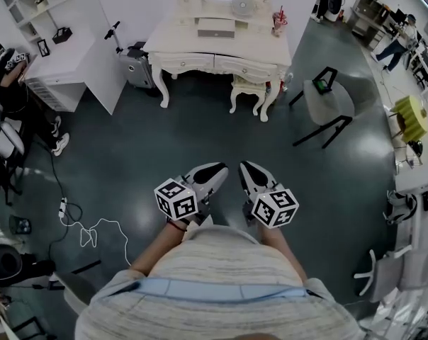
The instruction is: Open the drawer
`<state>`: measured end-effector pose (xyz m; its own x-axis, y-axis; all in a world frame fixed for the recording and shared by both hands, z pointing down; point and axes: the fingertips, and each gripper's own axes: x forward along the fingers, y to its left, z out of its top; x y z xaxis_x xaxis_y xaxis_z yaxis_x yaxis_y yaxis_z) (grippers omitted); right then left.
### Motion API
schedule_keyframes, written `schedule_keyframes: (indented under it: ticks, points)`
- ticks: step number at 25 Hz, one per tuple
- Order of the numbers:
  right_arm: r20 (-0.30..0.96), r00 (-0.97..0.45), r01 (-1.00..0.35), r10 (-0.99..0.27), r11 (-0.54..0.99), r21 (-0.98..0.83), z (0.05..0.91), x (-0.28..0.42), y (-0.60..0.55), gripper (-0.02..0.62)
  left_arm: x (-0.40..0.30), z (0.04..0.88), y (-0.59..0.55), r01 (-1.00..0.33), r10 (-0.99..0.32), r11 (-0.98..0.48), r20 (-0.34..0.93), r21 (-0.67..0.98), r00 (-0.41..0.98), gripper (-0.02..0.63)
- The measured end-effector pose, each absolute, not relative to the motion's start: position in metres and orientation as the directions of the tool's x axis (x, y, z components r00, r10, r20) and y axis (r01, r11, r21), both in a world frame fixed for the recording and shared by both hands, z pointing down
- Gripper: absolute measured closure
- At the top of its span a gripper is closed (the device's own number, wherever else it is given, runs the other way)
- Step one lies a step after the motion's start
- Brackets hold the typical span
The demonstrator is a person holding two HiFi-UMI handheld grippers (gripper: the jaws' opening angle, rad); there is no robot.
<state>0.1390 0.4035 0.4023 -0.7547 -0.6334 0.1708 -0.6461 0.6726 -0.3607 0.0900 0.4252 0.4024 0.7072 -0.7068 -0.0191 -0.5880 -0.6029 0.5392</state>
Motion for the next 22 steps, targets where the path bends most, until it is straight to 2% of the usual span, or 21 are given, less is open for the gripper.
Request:
schedule_keyframes:
  ticks: [22]
  points:
    - [0.163,-0.729,-0.676,-0.665,0.661,-0.325,0.394,-0.004,0.218,0.584,-0.065,0.388,0.232,-0.584,-0.708,-0.622,-0.056,0.522,0.704,0.545]
